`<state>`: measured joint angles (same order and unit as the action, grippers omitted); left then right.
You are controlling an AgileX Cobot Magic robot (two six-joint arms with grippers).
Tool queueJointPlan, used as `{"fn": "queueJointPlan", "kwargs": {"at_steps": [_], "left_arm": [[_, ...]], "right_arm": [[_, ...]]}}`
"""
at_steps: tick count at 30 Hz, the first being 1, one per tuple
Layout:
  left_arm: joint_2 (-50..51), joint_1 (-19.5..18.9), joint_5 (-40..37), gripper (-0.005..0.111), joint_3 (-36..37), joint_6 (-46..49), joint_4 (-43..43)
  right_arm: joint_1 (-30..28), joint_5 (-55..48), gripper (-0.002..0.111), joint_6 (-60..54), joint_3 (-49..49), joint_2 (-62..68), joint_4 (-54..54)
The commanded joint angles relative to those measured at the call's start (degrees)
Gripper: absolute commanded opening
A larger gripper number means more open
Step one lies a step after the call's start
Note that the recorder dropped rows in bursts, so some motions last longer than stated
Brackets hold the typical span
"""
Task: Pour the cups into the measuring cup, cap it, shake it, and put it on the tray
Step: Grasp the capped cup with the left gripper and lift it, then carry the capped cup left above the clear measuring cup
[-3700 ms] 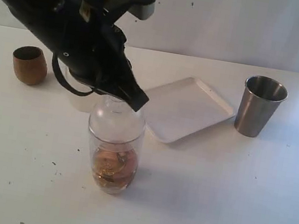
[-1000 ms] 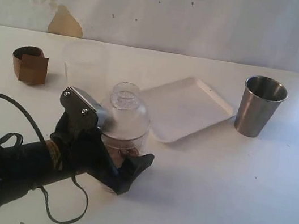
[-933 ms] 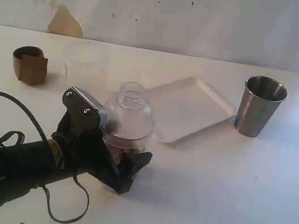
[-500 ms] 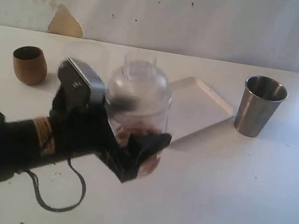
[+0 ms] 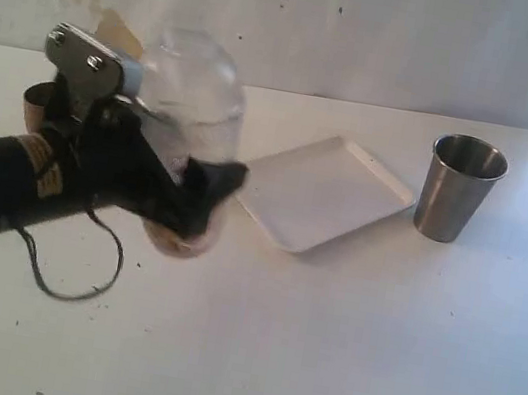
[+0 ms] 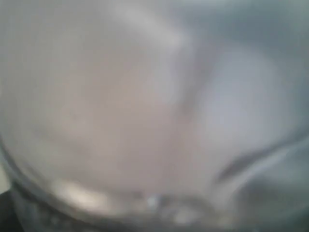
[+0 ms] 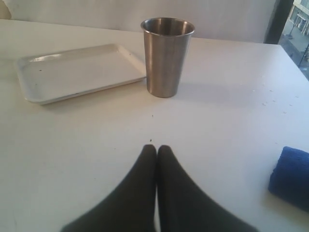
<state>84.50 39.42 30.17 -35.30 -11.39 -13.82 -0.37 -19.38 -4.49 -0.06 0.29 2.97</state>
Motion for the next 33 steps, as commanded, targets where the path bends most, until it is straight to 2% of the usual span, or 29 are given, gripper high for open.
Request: {"fn": "queueJointPlan", "kwargs": {"at_steps": [1,2,3,4,5,6,7,8,9,10,11,12,13,14,15,17,18,21,25,33], "left_arm": [[-0.5,-2.0,5.1,0.0,-2.0,7.7,21.1],[-2.1,-1.0,6.1,0.0,-1.5,-2.4,0.8],[-2.6,0.0,10.2,0.0,-1.4,-7.7,-15.4],[-1.2,-0.5,7.5,0.0,-2.0,0.2,-0.4],[0.9,-3.3,5.9,0.0,-2.5,6.7,23.4],[0.0,-3.2,6.5,0.0,-1.8,-1.0,12.3],[-1.7,-0.8,14.4,0.0,-0.4,-8.9,-15.6],[-1.4,0.2,13.7,0.0,-0.5,-6.2,-14.8],[-0.4,0.1,9.9,0.0,-0.9,-1.1,-0.1],[1.1,-1.0,7.2,0.0,-1.2,8.1,18.0],[1.8,-2.1,7.3,0.0,-1.4,8.6,26.2],[1.5,-2.1,6.9,0.0,-1.2,5.8,22.9],[0.1,-0.9,7.7,0.0,-0.4,-1.0,6.6],[-0.7,0.5,12.2,0.0,0.1,-6.4,-13.4],[-0.5,2.0,12.2,0.0,-0.2,-4.5,-9.5],[0.1,1.1,10.8,0.0,-0.3,4.0,13.1],[0.0,0.6,11.8,0.0,-0.1,5.5,16.0],[-2.3,0.6,12.1,0.0,0.2,5.4,5.0],[-3.0,-0.6,12.2,0.0,-0.1,9.3,13.3],[-3.2,-7.7,13.4,0.0,-0.1,13.0,13.8]], "right_arm": [[-0.2,0.2,0.0,0.2,0.1,-0.3,0.0],[-0.2,0.2,0.0,0.2,0.1,-0.3,0.0],[-0.2,0.2,0.0,0.2,0.1,-0.3,0.0],[-0.2,0.2,0.0,0.2,0.1,-0.3,0.0],[-0.2,0.0,0.0,0.2,0.1,-0.3,0.0],[-0.2,0.0,0.0,0.2,0.1,-0.3,0.0],[-0.2,0.0,0.0,0.2,0.1,-0.3,0.0],[-0.2,0.2,0.0,0.2,0.1,-0.3,0.0],[-0.2,0.2,0.0,0.2,0.1,-0.3,0.0],[-0.2,0.1,0.0,0.2,0.1,-0.3,0.0],[-0.2,0.2,0.0,0.2,0.1,-0.3,0.0],[-0.2,0.2,0.0,0.2,0.1,-0.3,0.0],[-0.2,0.0,0.0,0.2,0.1,-0.3,0.0],[-0.2,-0.1,0.0,0.2,0.1,-0.3,0.0],[-0.2,0.2,0.0,0.2,0.1,-0.3,0.0],[-0.2,0.2,0.0,0.2,0.1,-0.3,0.0],[-0.2,0.2,0.0,0.2,0.1,-0.3,0.0],[-0.2,0.2,0.0,0.2,0.1,-0.3,0.0],[-0.1,0.1,0.0,0.2,0.1,-0.3,0.0],[-0.1,0.1,0.0,0.2,0.1,-0.3,0.0]]}}
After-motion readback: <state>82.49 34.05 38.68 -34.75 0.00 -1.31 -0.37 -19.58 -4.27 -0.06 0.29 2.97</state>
